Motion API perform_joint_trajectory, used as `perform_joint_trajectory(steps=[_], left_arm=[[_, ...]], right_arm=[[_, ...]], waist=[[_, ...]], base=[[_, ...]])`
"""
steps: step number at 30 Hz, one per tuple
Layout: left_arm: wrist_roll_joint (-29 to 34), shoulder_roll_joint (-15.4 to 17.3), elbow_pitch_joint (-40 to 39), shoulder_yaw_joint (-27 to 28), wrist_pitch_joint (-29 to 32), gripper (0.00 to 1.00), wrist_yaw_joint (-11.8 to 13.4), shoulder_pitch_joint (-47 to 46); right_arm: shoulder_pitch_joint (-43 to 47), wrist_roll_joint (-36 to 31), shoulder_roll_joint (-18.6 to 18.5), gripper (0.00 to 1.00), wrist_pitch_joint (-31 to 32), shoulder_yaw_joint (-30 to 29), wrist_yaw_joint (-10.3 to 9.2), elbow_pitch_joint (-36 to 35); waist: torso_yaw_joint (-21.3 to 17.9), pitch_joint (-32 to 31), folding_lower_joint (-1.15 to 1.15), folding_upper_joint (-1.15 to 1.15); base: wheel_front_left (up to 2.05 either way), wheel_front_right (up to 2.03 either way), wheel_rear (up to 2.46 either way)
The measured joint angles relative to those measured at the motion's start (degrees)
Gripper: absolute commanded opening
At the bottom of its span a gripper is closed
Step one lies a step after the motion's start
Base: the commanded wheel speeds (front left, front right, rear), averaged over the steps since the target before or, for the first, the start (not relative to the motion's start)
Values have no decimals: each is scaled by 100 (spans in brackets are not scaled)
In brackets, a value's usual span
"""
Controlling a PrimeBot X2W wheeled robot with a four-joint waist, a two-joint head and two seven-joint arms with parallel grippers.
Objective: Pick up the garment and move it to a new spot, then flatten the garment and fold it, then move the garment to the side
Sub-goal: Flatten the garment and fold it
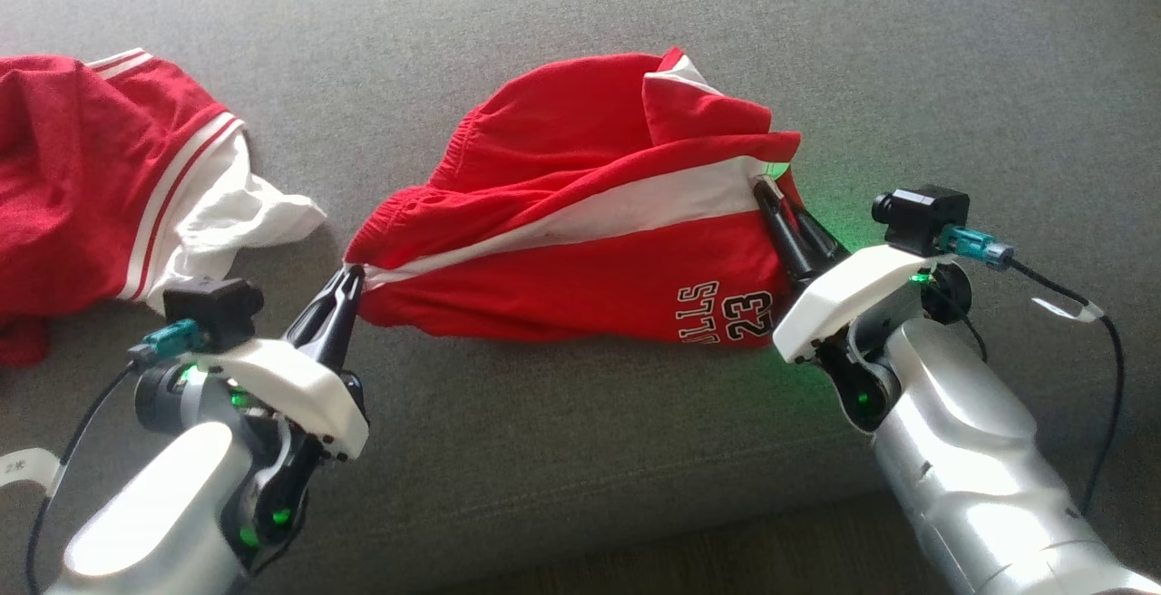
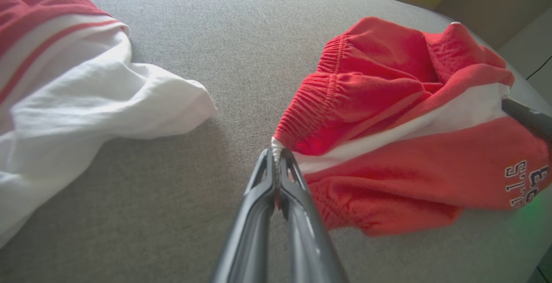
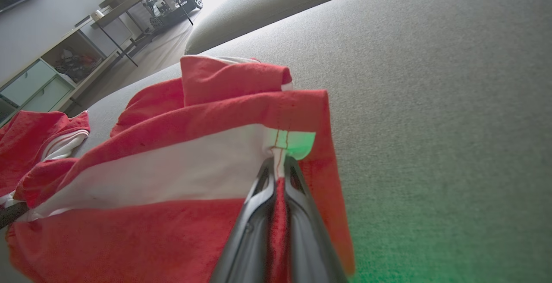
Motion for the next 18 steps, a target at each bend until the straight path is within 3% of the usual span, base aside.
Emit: perform_joint_trajectory(steps=[9, 18], left_arm=[[20, -19, 37, 2, -121, 0, -26, 0], [-164, -170, -549, 716, -365, 0, -203, 5]], right_arm=[[0, -10, 1, 0, 0, -35, 0, -60], [21, -544, 0, 0, 0, -668, 0, -1258]], waist=[[-6, -62, 0, 0], [-74, -344, 0, 0]], base=[[0, 0, 0], [0, 0, 0]])
